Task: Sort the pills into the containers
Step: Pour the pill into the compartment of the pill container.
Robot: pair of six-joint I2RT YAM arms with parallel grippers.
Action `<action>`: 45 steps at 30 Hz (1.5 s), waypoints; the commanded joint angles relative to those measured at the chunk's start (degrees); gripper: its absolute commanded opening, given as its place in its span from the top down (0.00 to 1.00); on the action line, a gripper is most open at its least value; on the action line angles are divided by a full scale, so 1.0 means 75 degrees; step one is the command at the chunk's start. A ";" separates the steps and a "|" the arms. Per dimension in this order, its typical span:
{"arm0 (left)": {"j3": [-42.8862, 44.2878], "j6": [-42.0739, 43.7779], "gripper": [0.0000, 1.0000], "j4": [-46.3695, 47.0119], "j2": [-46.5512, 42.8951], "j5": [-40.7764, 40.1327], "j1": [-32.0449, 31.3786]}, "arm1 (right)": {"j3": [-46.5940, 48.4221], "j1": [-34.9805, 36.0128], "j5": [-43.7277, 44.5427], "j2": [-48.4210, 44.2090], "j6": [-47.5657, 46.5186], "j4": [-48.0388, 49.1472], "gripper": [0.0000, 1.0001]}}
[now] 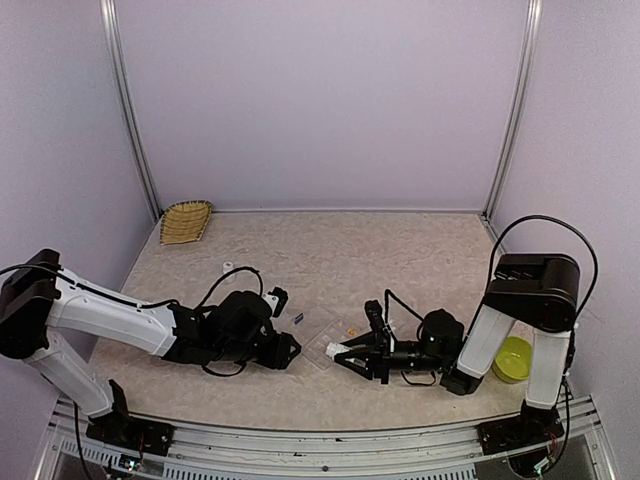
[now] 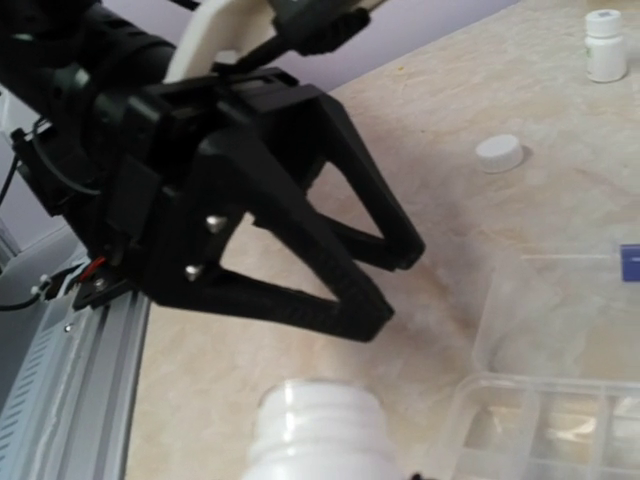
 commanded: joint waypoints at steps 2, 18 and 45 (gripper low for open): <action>-0.0076 -0.0062 0.42 0.0173 -0.0206 -0.0176 -0.0062 | 0.0097 -0.0054 0.0214 0.0171 -0.0016 0.0170 0.83; -0.0094 -0.0058 0.42 0.0203 -0.0273 -0.0216 -0.0062 | 0.0219 -0.0044 0.0319 0.0233 -0.0190 -0.0670 0.83; 0.0009 0.0042 0.41 0.0224 -0.0160 -0.0240 -0.0062 | 0.0575 0.0106 0.0548 -0.0151 -0.0763 -0.2325 0.83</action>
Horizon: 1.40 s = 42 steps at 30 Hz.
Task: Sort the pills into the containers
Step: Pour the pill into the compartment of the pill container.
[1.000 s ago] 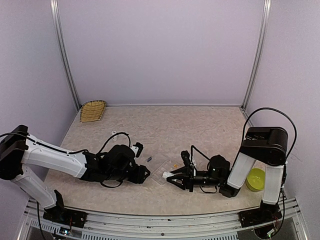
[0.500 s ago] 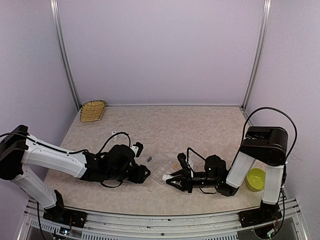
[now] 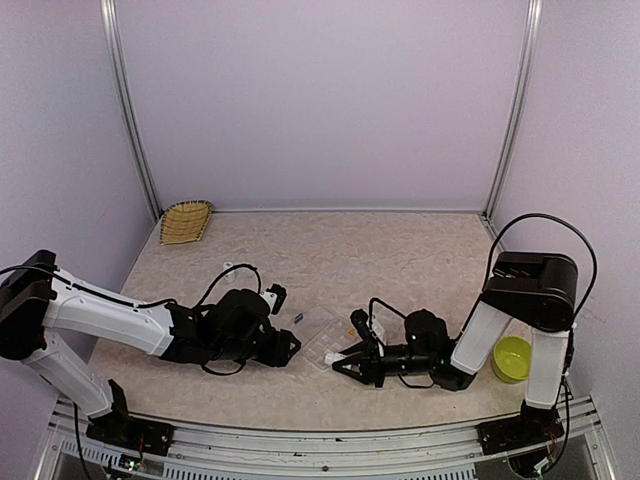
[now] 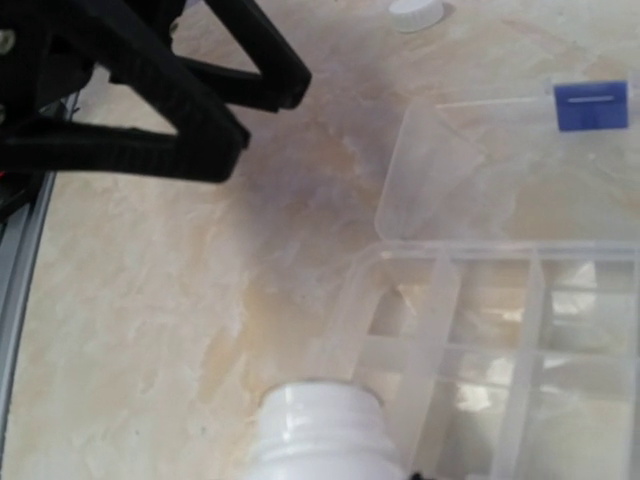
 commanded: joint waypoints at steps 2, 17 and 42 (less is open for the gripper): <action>0.0012 0.0025 0.41 0.0171 -0.0034 -0.0094 -0.0062 | 0.0105 0.0089 0.0207 -0.0343 -0.0176 -0.0327 0.83; -0.0126 -0.0024 0.41 0.0255 -0.0088 -0.0103 -0.0062 | 0.0299 0.0248 0.0532 -0.0779 -0.0540 -0.1366 0.83; -0.0311 -0.0093 0.41 0.0440 -0.0110 -0.0080 -0.0056 | 0.0699 0.0541 0.1176 -0.1361 -0.0984 -0.2978 0.84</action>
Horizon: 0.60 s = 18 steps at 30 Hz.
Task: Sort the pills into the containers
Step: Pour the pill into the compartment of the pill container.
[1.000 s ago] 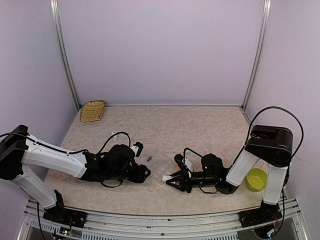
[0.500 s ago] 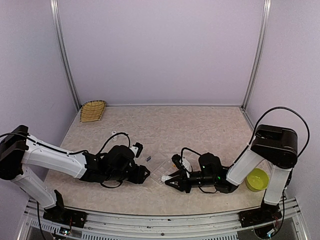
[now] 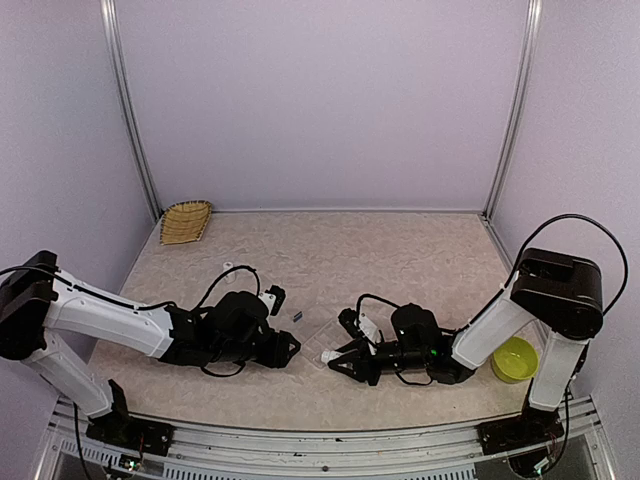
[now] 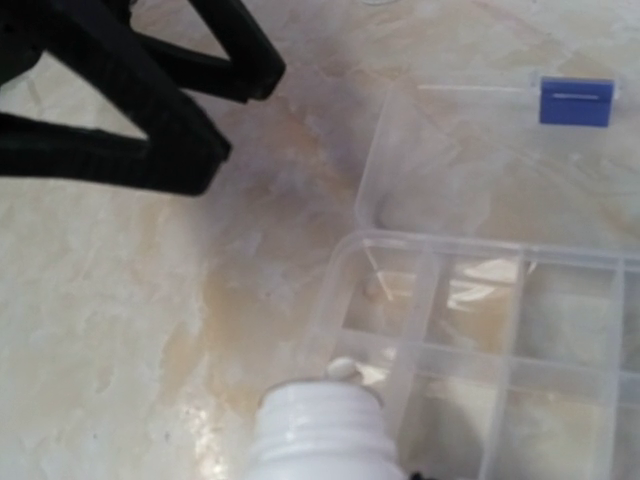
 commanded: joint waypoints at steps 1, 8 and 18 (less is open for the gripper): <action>-0.0147 -0.0081 0.41 0.0195 -0.0108 -0.0080 -0.0062 | 0.0206 0.0130 0.0185 -0.0259 -0.0165 -0.0500 0.84; -0.0179 -0.0111 0.41 0.0248 -0.0097 -0.0057 -0.0059 | 0.0353 0.0206 0.0409 -0.0414 -0.0319 -0.1078 0.84; -0.0218 -0.0140 0.41 0.0292 -0.0125 -0.0056 -0.0062 | 0.0592 0.0302 0.0736 -0.0703 -0.0519 -0.1982 0.84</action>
